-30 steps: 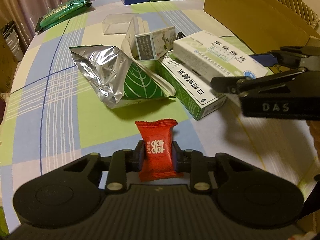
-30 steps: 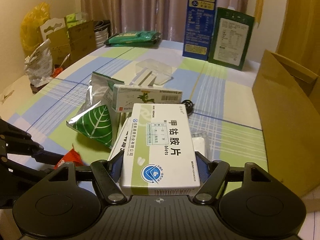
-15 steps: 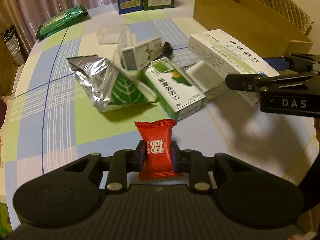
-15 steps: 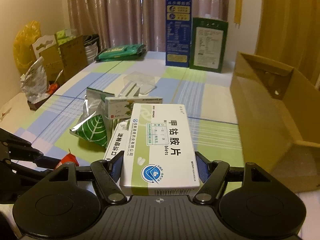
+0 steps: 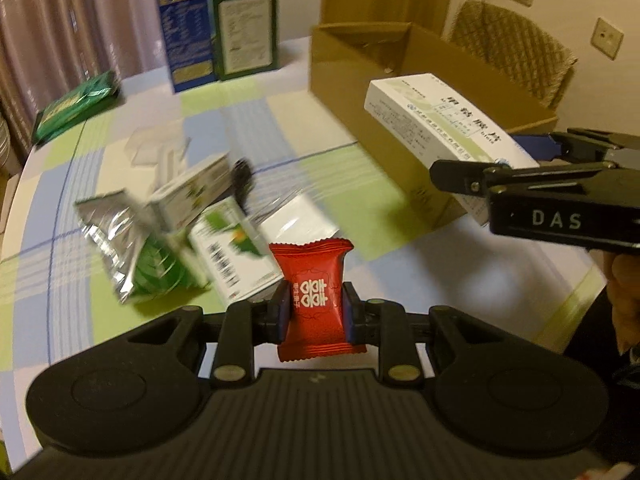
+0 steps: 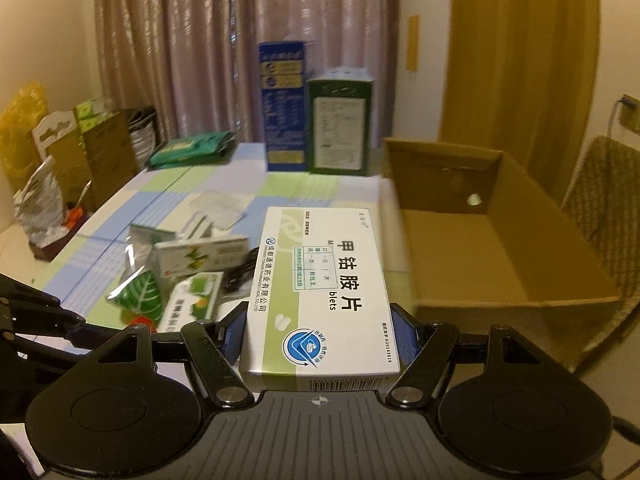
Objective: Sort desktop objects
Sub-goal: 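Carry the red candy and white medicine box with both tools over the cardboard box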
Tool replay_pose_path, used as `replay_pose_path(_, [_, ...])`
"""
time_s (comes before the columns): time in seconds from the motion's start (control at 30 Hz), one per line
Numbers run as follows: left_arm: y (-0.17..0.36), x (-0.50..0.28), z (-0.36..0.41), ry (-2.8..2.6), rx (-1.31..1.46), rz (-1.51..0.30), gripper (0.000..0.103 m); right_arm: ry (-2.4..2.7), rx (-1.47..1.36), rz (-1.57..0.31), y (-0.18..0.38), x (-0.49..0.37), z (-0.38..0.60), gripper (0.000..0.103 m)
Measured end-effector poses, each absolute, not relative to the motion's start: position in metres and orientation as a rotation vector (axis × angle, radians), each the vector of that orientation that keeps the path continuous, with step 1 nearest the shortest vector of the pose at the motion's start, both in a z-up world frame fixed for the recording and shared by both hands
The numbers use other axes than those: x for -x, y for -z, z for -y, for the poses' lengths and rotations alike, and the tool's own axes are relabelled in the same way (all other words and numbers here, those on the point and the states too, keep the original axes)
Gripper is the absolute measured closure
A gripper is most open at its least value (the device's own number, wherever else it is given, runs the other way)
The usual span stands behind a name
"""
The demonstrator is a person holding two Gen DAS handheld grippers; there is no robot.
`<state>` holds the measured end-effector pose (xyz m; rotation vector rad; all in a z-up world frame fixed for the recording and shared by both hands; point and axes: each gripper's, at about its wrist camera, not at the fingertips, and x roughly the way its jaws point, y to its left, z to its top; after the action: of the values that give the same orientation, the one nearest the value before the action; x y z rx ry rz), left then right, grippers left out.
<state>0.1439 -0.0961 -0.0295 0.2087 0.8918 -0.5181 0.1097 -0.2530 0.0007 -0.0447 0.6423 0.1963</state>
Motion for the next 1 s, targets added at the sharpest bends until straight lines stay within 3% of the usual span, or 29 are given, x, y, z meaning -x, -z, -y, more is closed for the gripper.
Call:
replay_pose_path(0.53, [-0.012,-0.158,0.197,0.576,-0.173,-0.824,0.082,-0.064,-0.023,-0.584,-0.034,-0.112,0.354,0.035])
replay_pose_path(1.0, [-0.012,-0.192,0.258,0.618,-0.124,-0.835,0.082,-0.006,-0.054,-0.592,-0.037,-0.142,0.416,0.035])
